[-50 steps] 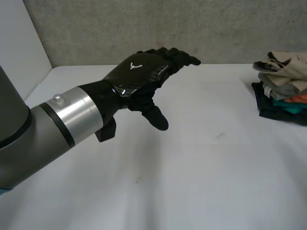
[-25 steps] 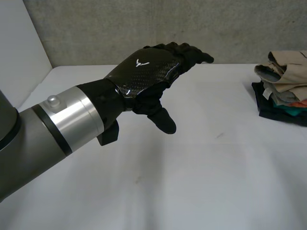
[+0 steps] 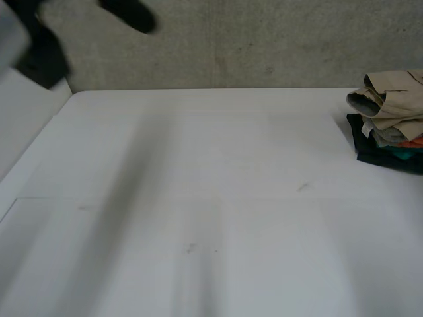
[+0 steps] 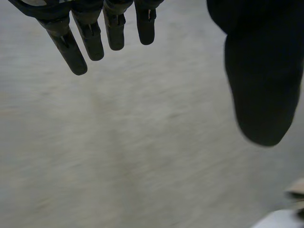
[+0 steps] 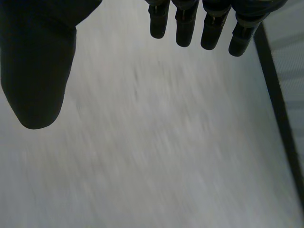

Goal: Fold the laundry.

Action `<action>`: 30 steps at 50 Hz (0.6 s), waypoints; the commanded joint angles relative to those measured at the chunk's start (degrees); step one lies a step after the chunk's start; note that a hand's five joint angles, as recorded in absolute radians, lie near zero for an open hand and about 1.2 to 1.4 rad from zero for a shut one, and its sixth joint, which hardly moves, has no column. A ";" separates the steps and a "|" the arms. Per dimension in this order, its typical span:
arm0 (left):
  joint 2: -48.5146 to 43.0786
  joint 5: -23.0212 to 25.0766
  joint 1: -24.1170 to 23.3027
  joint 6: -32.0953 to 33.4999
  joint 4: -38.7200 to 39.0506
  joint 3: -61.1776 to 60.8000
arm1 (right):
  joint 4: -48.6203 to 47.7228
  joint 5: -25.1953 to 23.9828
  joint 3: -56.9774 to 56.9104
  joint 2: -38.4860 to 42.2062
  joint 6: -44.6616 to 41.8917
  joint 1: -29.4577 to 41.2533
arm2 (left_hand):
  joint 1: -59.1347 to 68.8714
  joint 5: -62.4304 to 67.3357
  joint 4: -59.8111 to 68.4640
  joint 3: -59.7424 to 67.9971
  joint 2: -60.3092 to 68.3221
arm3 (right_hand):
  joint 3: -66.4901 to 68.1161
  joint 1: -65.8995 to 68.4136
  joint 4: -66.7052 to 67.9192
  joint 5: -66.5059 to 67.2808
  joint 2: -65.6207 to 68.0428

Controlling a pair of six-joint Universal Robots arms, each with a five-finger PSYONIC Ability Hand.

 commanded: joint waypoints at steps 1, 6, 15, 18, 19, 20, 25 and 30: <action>1.35 -4.52 13.72 11.72 -8.70 -2.26 | -0.79 -15.53 14.67 -7.36 20.95 11.66 | -0.81 -2.81 -1.84 -1.64 -1.69 | -1.90 -2.80 -2.07 -2.25 -2.25; 0.56 -1.54 23.30 25.61 -13.28 -10.86 | 9.57 -18.44 18.19 -6.40 22.73 20.10 | -0.81 -2.81 -1.84 -1.64 -1.69 | -1.90 -2.80 -2.07 -2.25 -2.25; -5.85 11.29 38.08 38.38 -7.23 -30.65 | 28.47 -13.79 17.31 4.06 10.52 28.81 | -0.81 -2.81 -1.84 -1.64 -1.69 | -1.90 -2.80 -2.07 -2.25 -2.25; -9.97 16.11 40.71 38.91 -1.54 -33.11 | 29.36 -10.46 16.52 6.95 6.05 30.12 | -0.81 -2.81 -1.84 -1.64 -1.69 | -1.90 -2.80 -2.07 -2.25 -2.25; -12.25 17.70 41.51 39.08 0.75 -33.29 | 29.19 -8.79 16.34 7.92 4.98 30.65 | -0.81 -2.81 -1.84 -1.64 -1.69 | -1.90 -2.80 -2.07 -2.25 -2.25; -13.32 18.33 41.69 39.26 1.56 -33.29 | 29.01 -7.90 16.34 8.37 4.88 30.83 | -0.81 -2.81 -1.84 -1.64 -1.69 | -1.90 -2.80 -2.07 -2.25 -2.25; -19.64 18.16 41.69 39.44 4.81 -30.23 | 27.69 -5.26 16.69 9.34 5.32 31.01 | -0.81 -2.81 -1.84 -1.64 -1.69 | -1.90 -2.80 -2.07 -2.25 -2.25; -23.96 15.09 39.32 38.21 8.68 -25.22 | 24.53 -3.68 17.75 9.60 7.60 30.04 | -0.81 -2.81 -1.84 -1.64 -1.69 | -1.90 -2.80 -2.07 -2.25 -2.25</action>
